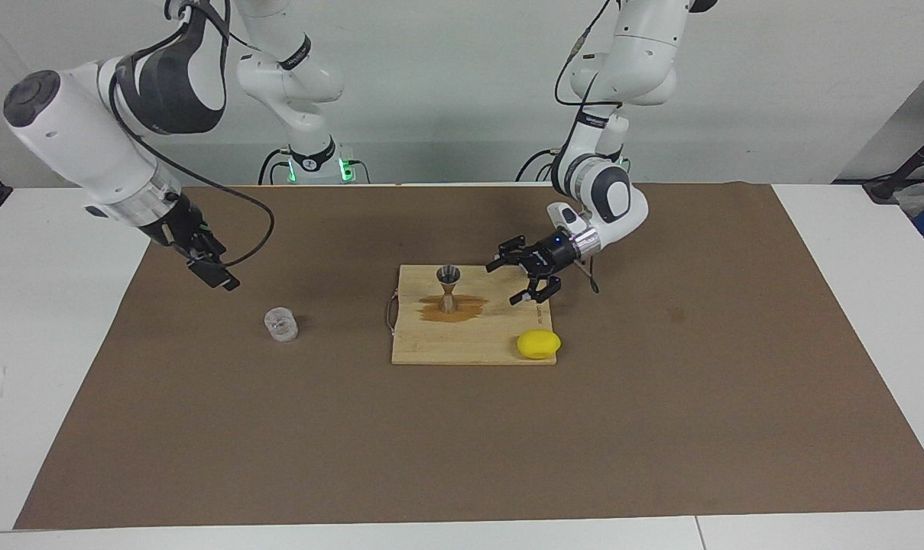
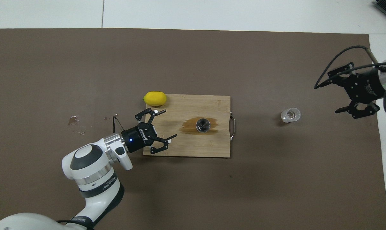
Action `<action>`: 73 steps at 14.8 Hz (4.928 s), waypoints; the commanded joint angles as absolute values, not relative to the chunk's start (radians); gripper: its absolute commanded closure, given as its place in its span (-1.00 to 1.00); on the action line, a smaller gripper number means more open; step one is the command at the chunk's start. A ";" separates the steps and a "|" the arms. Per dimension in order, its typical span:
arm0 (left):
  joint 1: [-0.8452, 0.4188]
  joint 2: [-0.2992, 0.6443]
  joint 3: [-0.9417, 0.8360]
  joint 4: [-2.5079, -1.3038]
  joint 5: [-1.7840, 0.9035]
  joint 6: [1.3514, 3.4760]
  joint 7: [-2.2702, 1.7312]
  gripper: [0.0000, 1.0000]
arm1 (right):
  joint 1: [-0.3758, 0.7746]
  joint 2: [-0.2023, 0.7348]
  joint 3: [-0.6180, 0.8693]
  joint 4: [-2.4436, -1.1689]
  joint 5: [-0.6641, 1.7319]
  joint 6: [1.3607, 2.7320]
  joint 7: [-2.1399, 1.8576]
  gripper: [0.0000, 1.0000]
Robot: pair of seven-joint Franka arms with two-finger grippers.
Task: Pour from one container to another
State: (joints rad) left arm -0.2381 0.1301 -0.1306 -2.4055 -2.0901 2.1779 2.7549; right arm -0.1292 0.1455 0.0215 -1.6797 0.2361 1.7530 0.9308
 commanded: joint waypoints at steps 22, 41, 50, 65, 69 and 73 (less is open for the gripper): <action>0.307 0.090 -0.135 -1.778 -0.367 1.501 2.227 -1.00 | -0.269 0.448 0.032 -1.813 0.580 1.862 0.787 -0.94; 0.123 0.074 -0.141 -1.436 -0.129 1.341 1.513 -1.00 | -0.241 0.430 0.041 -1.882 0.699 1.916 0.787 0.06; 0.100 0.052 -0.146 -1.430 0.032 1.393 0.837 -1.00 | -0.160 0.324 0.037 -1.879 0.703 1.893 0.816 1.00; 0.117 0.038 -0.135 -1.466 0.031 1.508 -0.168 -1.00 | 0.325 0.327 0.037 -1.657 0.402 1.962 1.357 1.00; 0.110 0.015 -0.137 -1.515 0.031 1.508 -0.178 -1.00 | 0.403 0.333 0.038 -1.632 0.203 1.959 1.436 1.00; 0.101 0.015 -0.140 -1.517 0.031 1.514 -0.178 -1.00 | 0.437 0.331 0.037 -1.629 0.140 1.954 1.476 1.00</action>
